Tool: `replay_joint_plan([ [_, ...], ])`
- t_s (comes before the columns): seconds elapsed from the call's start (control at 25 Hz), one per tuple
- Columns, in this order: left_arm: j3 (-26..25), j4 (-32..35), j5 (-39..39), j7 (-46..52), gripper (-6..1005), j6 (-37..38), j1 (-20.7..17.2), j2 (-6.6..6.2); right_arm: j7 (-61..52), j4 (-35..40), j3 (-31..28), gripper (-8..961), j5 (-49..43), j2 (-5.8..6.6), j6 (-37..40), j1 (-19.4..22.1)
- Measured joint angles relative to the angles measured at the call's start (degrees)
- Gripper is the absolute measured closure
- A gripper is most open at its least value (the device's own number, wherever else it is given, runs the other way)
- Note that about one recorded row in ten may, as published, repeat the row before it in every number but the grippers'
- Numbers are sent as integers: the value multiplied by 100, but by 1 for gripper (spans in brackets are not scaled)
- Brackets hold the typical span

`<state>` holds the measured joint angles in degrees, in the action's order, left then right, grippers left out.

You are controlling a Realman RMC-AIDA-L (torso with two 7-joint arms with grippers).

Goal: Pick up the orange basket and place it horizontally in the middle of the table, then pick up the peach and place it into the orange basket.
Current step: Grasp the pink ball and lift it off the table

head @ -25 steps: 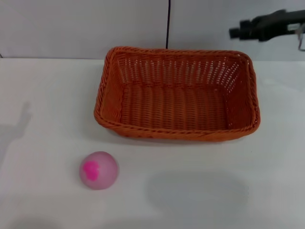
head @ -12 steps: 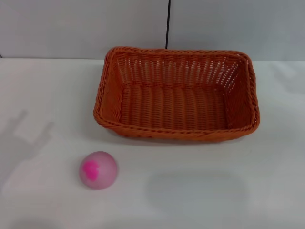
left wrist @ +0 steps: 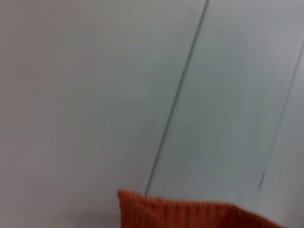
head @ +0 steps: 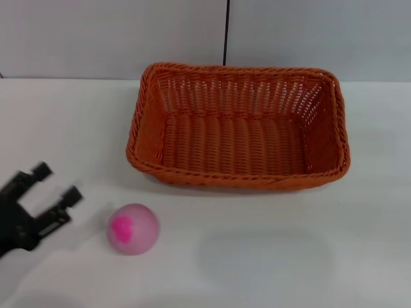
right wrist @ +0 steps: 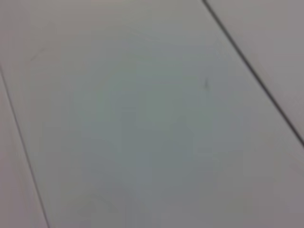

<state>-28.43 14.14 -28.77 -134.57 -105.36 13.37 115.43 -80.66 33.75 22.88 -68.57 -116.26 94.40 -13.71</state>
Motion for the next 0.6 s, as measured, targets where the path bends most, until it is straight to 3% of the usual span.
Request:
replay_joint_plan([
  [0.2, 525, -68, 4, -265, 139, 634, 102, 229, -12, -112, -70, 489, 3, 13, 73, 8],
  [0.36, 873, -334, 4, -440, 140, 971, 122, 244, -17, -206, -98, 488, 8, 13, 127, 34],
  [0.6, 1012, -370, 3, -447, 171, 1096, 130, 246, -23, -220, -101, 489, 11, 13, 160, 58],
])
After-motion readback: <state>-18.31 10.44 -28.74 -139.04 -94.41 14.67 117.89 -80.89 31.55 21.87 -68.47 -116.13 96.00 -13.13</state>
